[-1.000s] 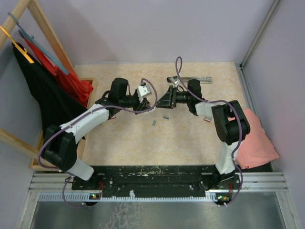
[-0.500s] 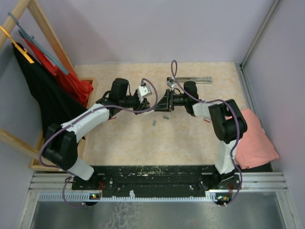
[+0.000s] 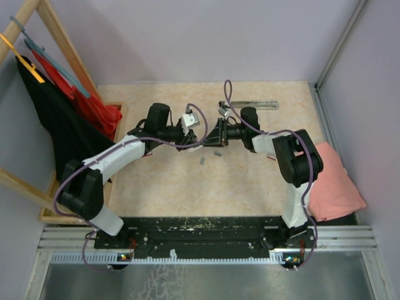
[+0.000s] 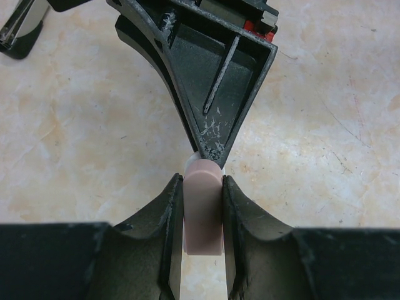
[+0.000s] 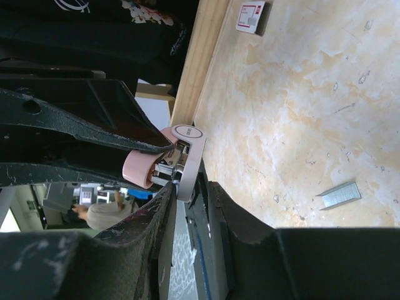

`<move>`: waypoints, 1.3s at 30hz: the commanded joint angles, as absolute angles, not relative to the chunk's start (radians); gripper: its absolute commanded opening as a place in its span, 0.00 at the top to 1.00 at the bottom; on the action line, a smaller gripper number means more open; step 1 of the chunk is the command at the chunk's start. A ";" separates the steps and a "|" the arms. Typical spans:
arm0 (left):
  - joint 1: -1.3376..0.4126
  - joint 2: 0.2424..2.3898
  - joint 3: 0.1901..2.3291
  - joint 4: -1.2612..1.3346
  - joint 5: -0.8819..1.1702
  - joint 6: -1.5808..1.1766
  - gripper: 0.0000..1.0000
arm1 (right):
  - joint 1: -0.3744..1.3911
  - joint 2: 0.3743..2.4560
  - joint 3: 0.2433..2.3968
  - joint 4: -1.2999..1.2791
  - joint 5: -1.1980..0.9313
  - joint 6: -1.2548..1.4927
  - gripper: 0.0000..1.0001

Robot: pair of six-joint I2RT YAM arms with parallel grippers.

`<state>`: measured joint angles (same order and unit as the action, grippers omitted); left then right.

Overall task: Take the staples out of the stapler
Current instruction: Unload the staple at the center of the board.

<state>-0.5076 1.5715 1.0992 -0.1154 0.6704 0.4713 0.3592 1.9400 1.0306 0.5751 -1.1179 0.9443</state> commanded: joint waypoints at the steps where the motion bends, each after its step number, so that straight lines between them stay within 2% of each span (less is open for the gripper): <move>1: -0.511 1.583 1.141 -0.122 0.740 0.484 1.00 | 0.374 1.959 1.082 0.571 -1.075 0.919 0.75; 7: -0.512 1.576 1.140 -0.124 0.763 0.483 1.00 | 0.374 1.977 1.104 0.466 -1.040 0.842 0.79; 16: -0.515 1.581 1.140 -0.129 0.791 0.486 1.00 | 0.379 1.978 1.108 0.450 -1.024 0.829 0.68; 19: -0.517 1.582 1.140 -0.130 0.799 0.488 1.00 | 0.383 1.977 1.109 0.438 -1.019 0.819 0.68; 35: -0.535 1.605 1.148 -0.151 0.841 0.498 1.00 | 0.406 1.988 1.094 0.536 -1.045 0.881 0.69; 39: -0.537 1.608 1.150 -0.149 0.835 0.494 1.00 | 0.408 2.002 1.076 0.642 -1.072 0.966 0.75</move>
<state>-0.5037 1.6035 1.1084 -0.1650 0.7136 0.4992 0.3820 1.9800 1.0676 0.4686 -1.1042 0.8944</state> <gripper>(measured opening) 0.317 0.280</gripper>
